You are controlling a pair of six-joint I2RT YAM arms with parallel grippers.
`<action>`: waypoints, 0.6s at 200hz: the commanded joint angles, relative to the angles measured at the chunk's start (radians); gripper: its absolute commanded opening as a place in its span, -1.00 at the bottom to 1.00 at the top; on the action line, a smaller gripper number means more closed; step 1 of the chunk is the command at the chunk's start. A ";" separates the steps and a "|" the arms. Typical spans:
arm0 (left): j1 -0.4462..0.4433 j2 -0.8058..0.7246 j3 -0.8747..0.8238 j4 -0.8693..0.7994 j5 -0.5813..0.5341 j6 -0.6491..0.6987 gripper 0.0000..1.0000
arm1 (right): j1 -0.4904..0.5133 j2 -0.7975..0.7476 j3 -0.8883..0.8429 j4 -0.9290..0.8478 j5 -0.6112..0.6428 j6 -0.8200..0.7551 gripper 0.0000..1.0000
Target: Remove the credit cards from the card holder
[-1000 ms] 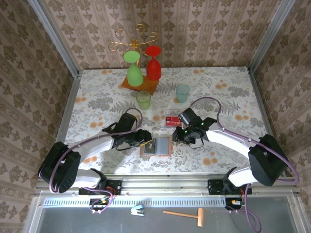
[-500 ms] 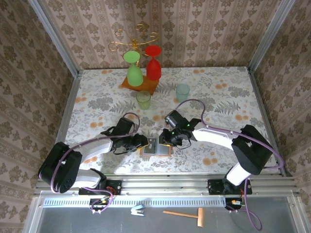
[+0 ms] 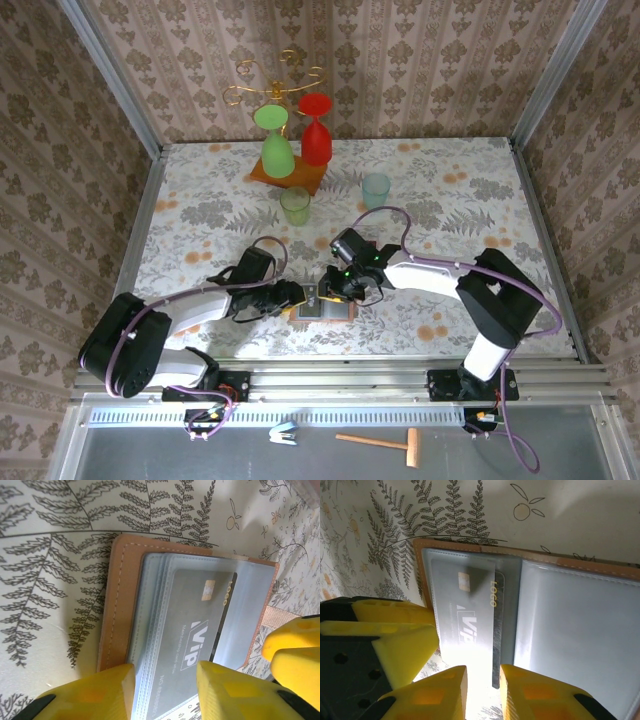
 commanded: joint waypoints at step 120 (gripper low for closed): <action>0.003 -0.037 0.073 -0.037 0.002 0.002 -0.62 | 0.009 0.080 0.044 0.049 -0.044 0.018 -0.53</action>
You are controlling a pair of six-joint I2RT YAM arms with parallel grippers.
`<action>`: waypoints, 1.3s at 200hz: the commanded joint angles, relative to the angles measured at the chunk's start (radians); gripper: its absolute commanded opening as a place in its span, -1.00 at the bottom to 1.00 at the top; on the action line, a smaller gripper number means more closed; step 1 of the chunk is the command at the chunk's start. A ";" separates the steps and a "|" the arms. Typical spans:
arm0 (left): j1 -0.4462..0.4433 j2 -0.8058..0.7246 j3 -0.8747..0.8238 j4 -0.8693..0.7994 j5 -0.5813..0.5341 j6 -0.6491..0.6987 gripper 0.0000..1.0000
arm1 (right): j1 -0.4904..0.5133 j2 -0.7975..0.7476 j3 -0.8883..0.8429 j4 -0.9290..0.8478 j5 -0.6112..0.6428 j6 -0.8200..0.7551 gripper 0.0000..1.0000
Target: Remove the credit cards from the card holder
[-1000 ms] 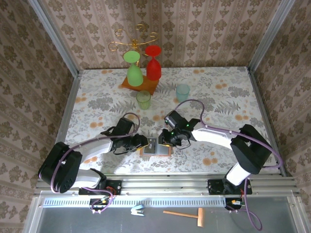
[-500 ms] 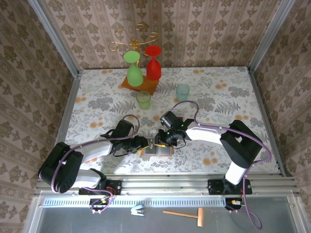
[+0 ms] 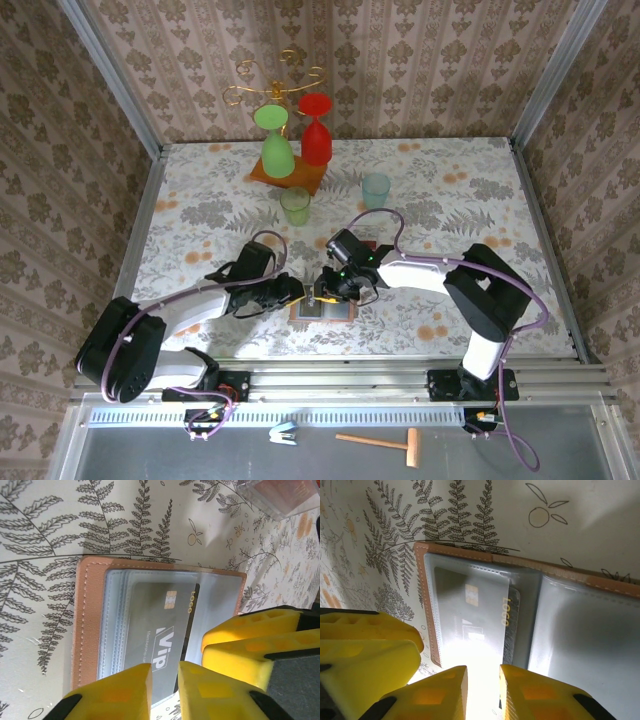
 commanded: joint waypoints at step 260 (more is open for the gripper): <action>0.002 0.090 -0.036 0.046 0.006 0.019 -0.81 | 0.016 0.053 0.031 -0.068 0.034 -0.018 -0.53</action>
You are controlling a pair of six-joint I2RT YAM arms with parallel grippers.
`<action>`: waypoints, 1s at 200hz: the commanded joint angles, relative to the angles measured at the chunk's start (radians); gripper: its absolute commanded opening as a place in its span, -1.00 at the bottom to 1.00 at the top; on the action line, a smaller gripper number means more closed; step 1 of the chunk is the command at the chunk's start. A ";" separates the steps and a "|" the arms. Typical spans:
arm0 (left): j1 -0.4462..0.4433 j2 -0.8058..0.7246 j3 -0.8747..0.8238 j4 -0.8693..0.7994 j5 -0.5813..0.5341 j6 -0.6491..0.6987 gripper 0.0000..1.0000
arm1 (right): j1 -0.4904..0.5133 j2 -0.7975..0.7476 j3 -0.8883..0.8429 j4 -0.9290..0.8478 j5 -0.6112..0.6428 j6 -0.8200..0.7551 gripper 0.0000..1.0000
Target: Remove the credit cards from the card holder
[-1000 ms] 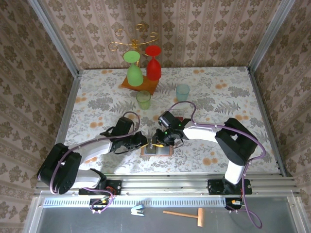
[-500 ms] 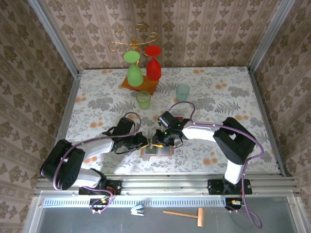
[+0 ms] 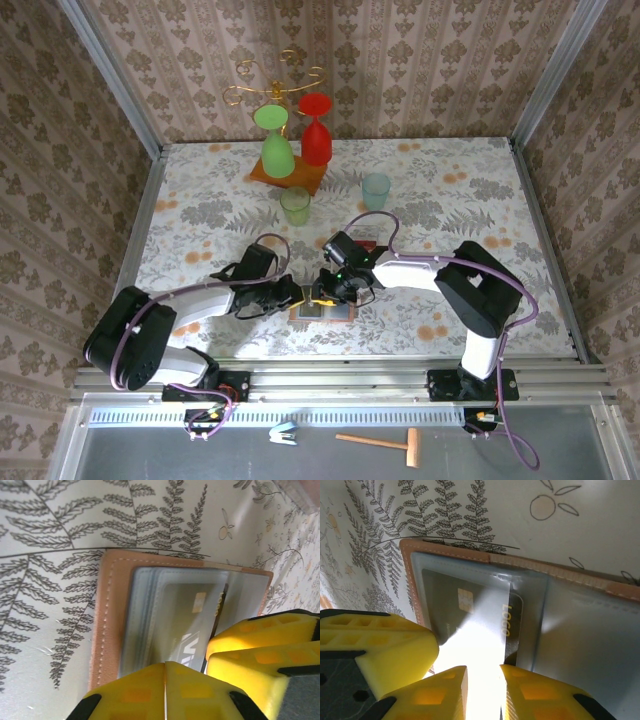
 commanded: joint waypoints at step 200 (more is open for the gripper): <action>0.000 -0.011 -0.081 0.047 0.000 -0.025 -0.80 | 0.001 -0.026 0.042 -0.211 0.139 -0.115 -0.52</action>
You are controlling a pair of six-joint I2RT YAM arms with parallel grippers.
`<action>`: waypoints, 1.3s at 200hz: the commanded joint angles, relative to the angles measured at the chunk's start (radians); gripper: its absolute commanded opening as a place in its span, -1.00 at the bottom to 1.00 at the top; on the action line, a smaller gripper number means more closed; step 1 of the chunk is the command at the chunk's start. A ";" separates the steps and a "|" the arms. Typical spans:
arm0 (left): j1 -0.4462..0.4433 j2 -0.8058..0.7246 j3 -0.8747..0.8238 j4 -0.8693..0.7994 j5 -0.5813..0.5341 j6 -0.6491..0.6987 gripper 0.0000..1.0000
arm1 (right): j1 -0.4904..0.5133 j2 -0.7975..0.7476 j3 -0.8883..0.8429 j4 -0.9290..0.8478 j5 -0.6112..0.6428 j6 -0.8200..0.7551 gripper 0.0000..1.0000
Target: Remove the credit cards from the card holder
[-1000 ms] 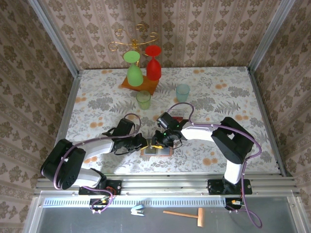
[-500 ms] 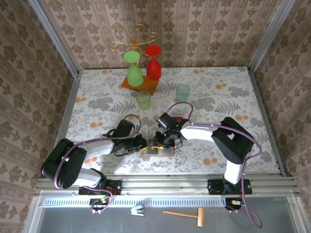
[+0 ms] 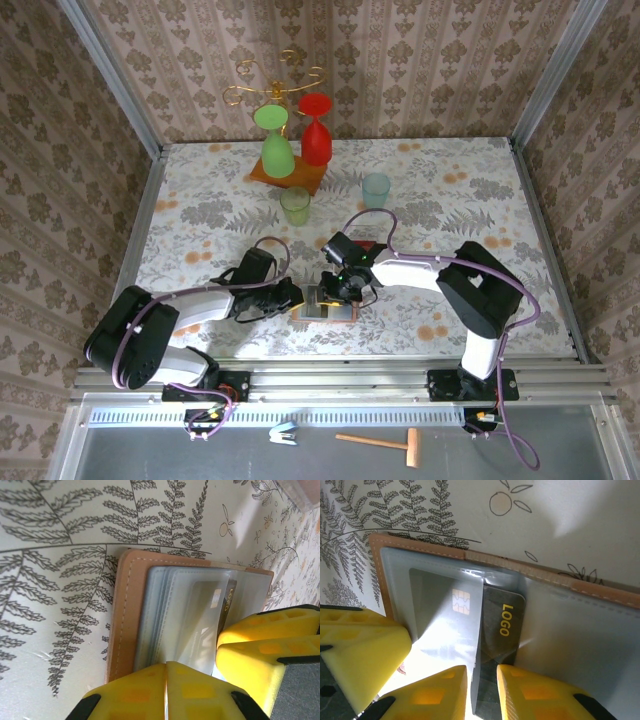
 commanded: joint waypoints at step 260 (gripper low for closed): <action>-0.071 0.042 0.130 -0.149 -0.054 0.009 -0.82 | -0.090 -0.098 -0.184 0.234 -0.147 0.076 -0.53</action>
